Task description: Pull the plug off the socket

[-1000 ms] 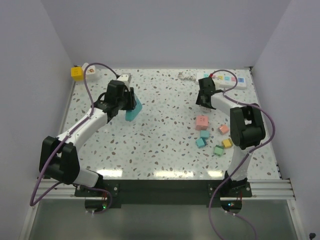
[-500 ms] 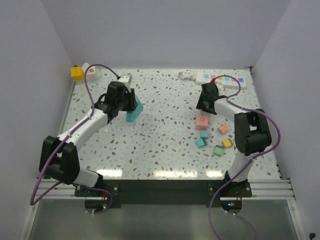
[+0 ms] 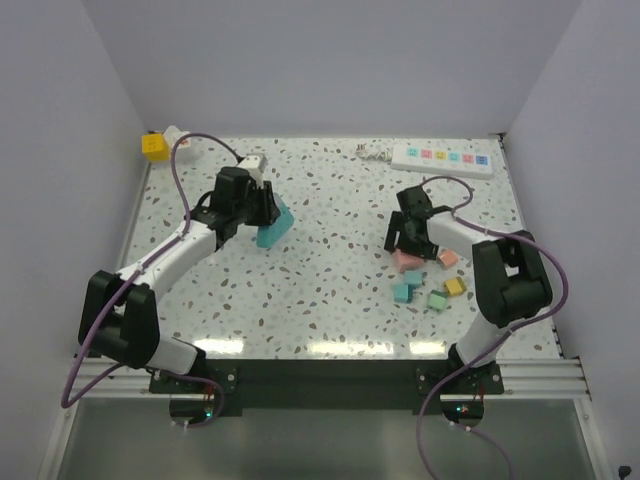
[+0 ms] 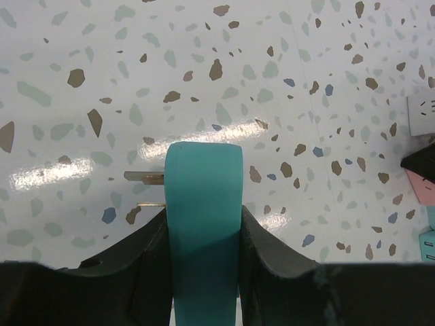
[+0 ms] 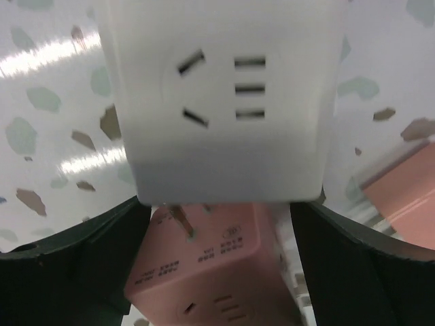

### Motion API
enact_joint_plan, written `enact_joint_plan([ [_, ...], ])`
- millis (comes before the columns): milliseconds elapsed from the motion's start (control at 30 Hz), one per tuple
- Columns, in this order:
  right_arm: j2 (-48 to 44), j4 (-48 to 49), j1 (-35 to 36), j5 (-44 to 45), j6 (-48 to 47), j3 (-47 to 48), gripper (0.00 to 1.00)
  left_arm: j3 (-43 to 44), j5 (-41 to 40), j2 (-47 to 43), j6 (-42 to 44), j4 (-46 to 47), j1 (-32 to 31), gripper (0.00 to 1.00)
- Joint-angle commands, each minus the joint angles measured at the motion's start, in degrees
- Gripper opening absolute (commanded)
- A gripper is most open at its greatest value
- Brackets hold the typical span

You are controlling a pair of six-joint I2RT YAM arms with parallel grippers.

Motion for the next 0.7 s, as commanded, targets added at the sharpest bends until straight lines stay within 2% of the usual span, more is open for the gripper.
enact_joint_plan([
  [0,-5.2,-8.2,1.4,-2.7,1.4,-2.8,0.86,-0.5,3.5,-0.4,-1.3,5.8,-0.1,0.0],
  [233,-18.1,-19.0,3.2,-1.7,2.1,2.0,0.86,-3.1,7.7,-0.9,-2.9,9.4,-0.1,0.0],
  [367,-21.2,-21.0,3.4,-1.3,-0.7,6.7,0.86,-3.5,14.5,0.2,-4.4,14.5,-0.1,0.0],
  [433,-21.6,-16.1,3.2,-11.4,-5.2,7.4,0.86,-3.7,18.2,0.9,-5.8,16.9,-0.1,0.0],
  [467,-21.7,-13.7,3.2,-16.0,-6.5,7.2,0.86,-3.8,23.7,1.7,-6.4,20.8,-0.1,0.0],
  [500,-21.8,-9.1,3.3,-26.1,-7.4,6.9,0.86,-3.9,26.8,2.1,-7.7,22.8,-0.1,0.0],
  [667,-19.2,-0.3,3.3,-43.1,-9.5,8.5,0.86,-0.6,49.6,8.9,-11.5,31.3,0.8,0.0],
])
